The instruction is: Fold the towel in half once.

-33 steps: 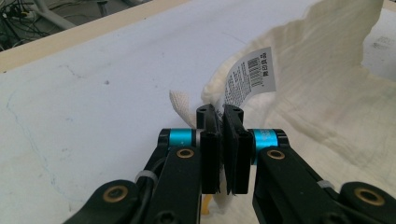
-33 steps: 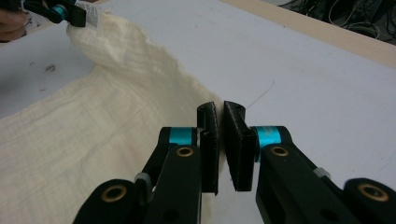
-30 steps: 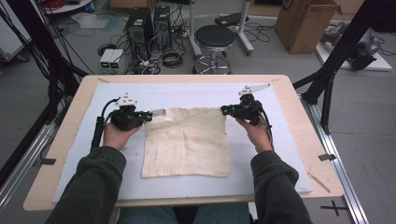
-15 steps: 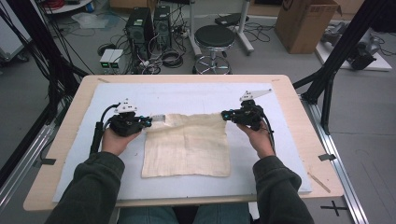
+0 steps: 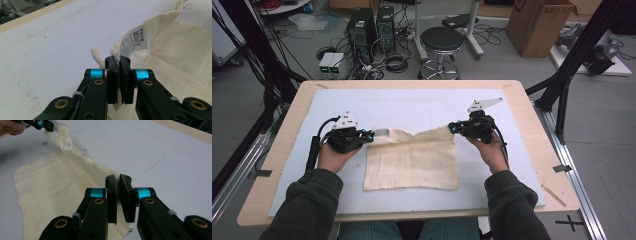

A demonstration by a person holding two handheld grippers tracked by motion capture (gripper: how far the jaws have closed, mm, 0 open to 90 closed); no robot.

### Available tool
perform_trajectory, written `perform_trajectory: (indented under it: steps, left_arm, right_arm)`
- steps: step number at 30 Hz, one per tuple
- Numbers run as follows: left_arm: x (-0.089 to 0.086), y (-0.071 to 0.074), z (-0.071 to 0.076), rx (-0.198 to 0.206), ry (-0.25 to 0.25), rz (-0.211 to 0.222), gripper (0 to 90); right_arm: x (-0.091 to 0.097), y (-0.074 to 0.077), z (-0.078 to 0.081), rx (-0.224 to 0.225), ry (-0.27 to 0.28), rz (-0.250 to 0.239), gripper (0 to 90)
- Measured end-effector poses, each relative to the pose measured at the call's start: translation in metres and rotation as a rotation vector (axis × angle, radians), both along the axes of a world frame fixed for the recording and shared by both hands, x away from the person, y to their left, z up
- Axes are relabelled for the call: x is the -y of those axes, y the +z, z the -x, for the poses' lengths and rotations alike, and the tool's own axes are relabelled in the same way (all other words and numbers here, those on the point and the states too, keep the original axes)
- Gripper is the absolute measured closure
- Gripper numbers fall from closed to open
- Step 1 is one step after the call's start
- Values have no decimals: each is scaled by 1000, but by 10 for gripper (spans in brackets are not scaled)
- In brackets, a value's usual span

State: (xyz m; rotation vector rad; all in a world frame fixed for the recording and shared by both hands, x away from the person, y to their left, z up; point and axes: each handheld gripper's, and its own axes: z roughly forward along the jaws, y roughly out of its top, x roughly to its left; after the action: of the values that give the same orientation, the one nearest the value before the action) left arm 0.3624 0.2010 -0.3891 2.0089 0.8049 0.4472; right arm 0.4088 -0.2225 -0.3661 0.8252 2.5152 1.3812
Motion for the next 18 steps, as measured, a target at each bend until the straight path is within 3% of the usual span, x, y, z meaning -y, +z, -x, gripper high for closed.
perform_trajectory:
  steps: [7, 18]
  left_arm:
    - [3, 1, 6, 4, -6, 0, 853]
    - [3, -15, 20, -7, -27, -7, 853]
  right_arm:
    - [4, -8, 6, -13, -2, -6, 848]
    - [9, -20, 18, -24, -1, 6, 847]
